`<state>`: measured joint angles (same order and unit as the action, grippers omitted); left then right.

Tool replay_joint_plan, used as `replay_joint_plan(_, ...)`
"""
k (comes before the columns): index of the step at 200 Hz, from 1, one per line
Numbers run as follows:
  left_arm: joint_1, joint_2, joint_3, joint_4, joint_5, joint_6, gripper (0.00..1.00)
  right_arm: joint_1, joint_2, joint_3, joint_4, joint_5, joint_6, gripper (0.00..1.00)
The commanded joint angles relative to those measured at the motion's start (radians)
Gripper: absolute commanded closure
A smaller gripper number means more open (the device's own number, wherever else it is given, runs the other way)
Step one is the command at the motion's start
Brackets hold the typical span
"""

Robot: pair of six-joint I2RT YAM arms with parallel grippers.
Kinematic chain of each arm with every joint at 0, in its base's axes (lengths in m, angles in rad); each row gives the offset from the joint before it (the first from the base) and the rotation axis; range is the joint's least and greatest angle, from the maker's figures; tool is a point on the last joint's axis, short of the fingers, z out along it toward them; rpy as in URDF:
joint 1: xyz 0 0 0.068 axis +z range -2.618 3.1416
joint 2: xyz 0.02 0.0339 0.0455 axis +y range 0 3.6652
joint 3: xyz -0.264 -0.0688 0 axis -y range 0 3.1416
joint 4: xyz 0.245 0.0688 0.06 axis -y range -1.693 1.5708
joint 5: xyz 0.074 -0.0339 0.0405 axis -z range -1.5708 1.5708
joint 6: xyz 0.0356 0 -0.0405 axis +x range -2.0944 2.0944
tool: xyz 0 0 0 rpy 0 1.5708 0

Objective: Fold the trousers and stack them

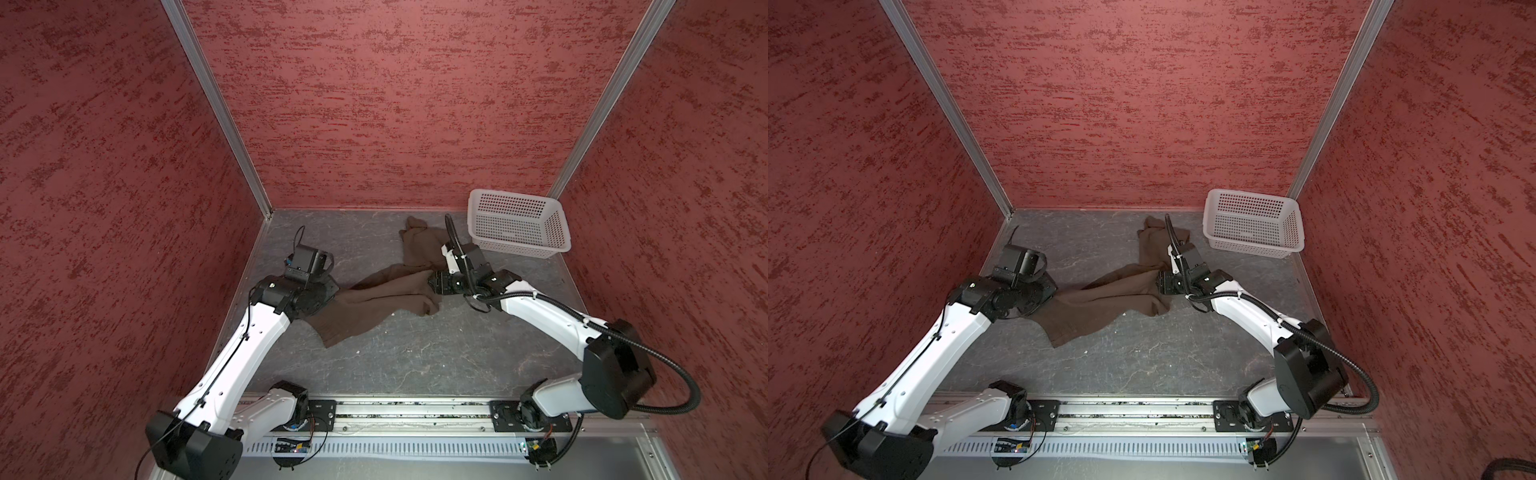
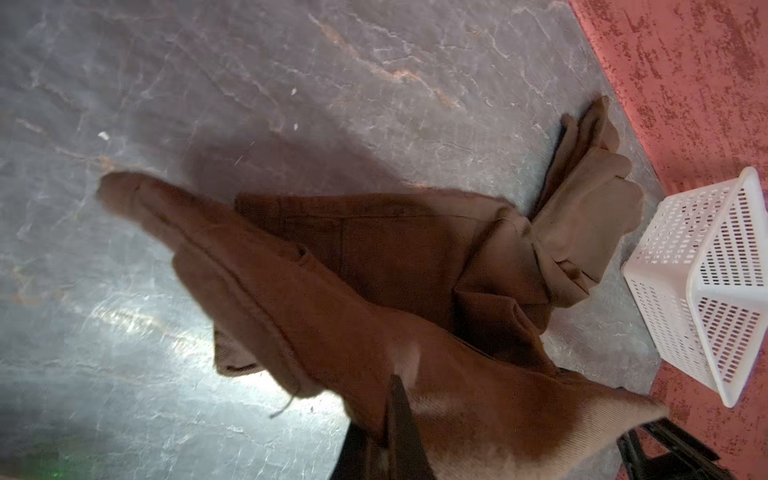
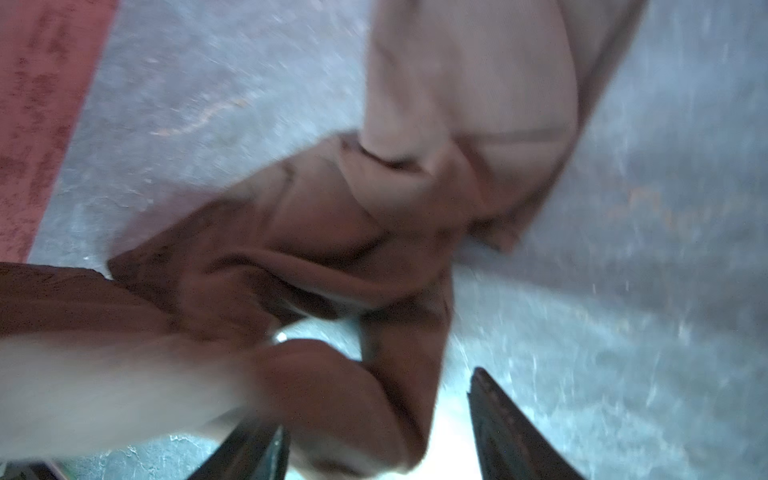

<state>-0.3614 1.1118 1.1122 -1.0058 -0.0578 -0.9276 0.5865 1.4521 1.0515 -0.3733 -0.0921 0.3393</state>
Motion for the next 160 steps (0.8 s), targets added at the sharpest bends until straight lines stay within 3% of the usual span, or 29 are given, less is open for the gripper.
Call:
replay_joint_plan(1, -0.114, 0.045, 0.032, 0.036, -0.016, -0.015, 1.00, 0.081, -0.016, 0.101, 0.016, 0.068, -0.138, 0.30)
replay_joint_plan(21, -0.169, 0.085, 0.052, 0.046, 0.002, -0.026, 1.00, 0.088, -0.010, 0.140, 0.030, 0.001, -0.144, 0.26)
replay_joint_plan(35, -0.173, 0.107, 0.075, 0.033, 0.005, -0.022, 1.00, 0.104, -0.013, 0.132, 0.093, -0.049, -0.110, 0.04)
replay_joint_plan(40, -0.174, 0.109, 0.080, 0.032, 0.003, -0.022, 1.00, 0.114, -0.013, 0.126, 0.124, -0.058, -0.092, 0.02)
replay_joint_plan(80, -0.126, 0.098, 0.090, 0.102, 0.051, -0.008, 1.00, 0.204, 0.072, 0.117, 0.345, -0.209, 0.005, 0.02)
replay_joint_plan(118, -0.053, 0.146, 0.187, 0.039, 0.068, 0.053, 1.00, 0.329, 0.163, 0.101, 0.515, -0.262, 0.088, 0.02)
replay_joint_plan(145, -0.017, 0.127, 0.159, 0.058, 0.098, 0.046, 1.00, 0.388, 0.278, 0.154, 0.547, -0.272, 0.090, 0.02)
replay_joint_plan(160, 0.000, 0.114, 0.134, 0.089, 0.138, 0.035, 1.00, 0.391, 0.328, 0.168, 0.553, -0.254, 0.098, 0.10)
